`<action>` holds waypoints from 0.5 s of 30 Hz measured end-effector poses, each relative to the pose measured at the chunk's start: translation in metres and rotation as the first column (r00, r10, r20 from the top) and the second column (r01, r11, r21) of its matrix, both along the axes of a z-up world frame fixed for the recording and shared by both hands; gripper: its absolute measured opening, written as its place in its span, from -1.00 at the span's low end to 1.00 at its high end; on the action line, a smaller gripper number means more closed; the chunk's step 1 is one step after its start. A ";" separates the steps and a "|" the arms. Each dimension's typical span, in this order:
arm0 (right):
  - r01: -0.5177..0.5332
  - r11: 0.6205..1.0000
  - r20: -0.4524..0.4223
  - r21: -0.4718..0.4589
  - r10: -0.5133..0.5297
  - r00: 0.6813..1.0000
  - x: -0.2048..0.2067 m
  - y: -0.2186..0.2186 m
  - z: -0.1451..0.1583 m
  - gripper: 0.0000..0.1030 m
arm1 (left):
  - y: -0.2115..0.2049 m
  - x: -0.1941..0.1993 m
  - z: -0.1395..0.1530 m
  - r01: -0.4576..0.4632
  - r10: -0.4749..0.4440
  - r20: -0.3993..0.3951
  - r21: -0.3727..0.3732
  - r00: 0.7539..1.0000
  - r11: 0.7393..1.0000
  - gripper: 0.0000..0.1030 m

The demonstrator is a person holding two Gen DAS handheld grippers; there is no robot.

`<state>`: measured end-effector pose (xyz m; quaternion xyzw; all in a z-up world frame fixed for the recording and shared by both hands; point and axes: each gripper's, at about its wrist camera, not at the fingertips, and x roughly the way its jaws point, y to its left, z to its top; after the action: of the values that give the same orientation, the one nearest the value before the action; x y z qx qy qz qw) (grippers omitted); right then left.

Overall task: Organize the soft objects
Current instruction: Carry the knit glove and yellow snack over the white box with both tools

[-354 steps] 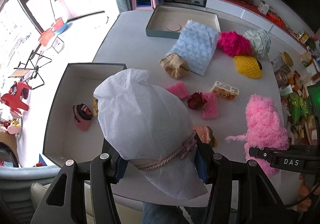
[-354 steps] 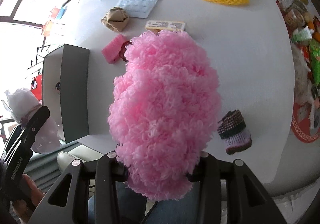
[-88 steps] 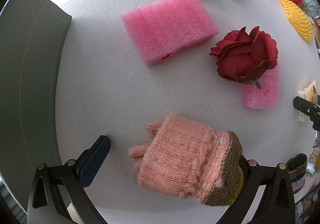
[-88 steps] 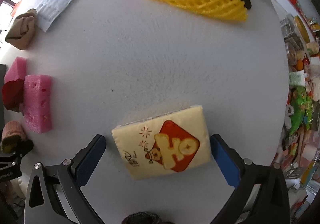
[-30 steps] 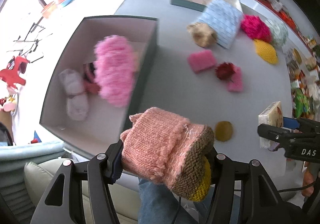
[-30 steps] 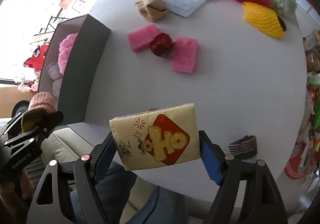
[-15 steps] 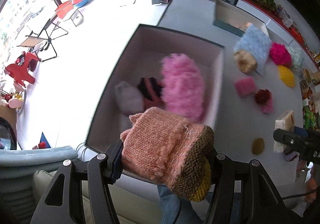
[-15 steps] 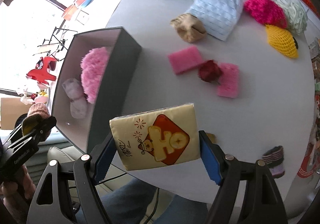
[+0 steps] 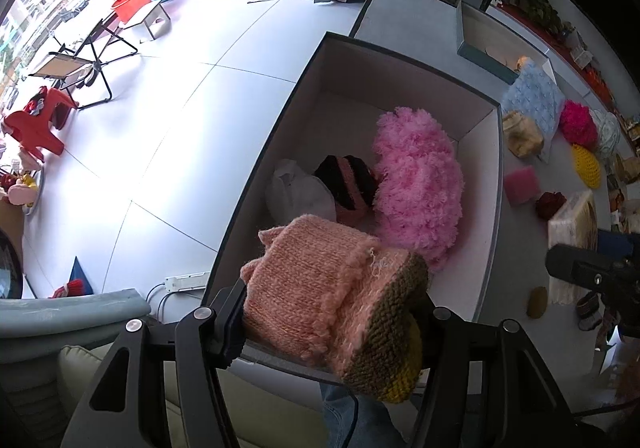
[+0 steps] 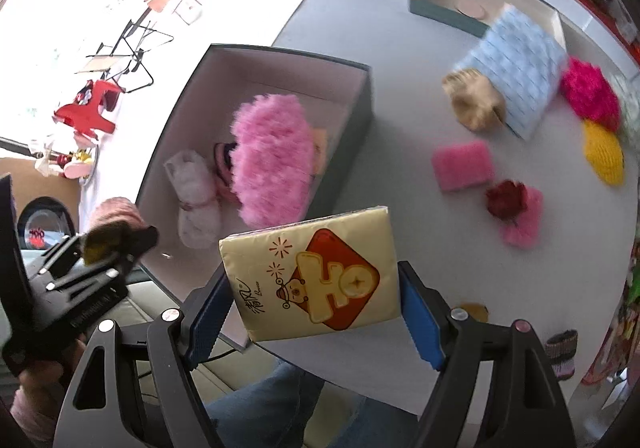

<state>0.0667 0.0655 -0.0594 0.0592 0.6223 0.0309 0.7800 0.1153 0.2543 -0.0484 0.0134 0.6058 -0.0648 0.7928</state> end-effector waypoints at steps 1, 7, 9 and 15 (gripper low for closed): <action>-0.006 1.000 -0.005 -0.004 0.006 1.000 0.004 0.005 -0.001 0.59 | 0.001 0.001 -0.002 0.000 0.000 -0.001 -0.004 1.000 1.000 0.20; -0.041 0.999 -0.021 -0.032 0.041 0.999 0.022 0.030 -0.005 0.59 | 0.002 0.006 -0.014 0.005 -0.005 -0.024 -0.010 1.000 1.000 0.20; -0.046 0.998 -0.029 -0.031 0.045 0.999 0.026 0.034 -0.007 0.59 | 0.001 0.007 -0.017 0.011 -0.011 -0.025 -0.002 1.000 1.000 0.20; -0.057 0.998 -0.042 -0.039 0.055 0.998 0.038 0.044 -0.010 0.59 | -0.001 0.012 -0.022 0.014 -0.015 -0.031 -0.008 0.999 1.000 0.20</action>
<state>0.1049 0.1092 -0.0690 0.0268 0.6401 0.0389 0.7669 0.1269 0.2537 -0.0708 0.0136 0.6179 -0.0732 0.7828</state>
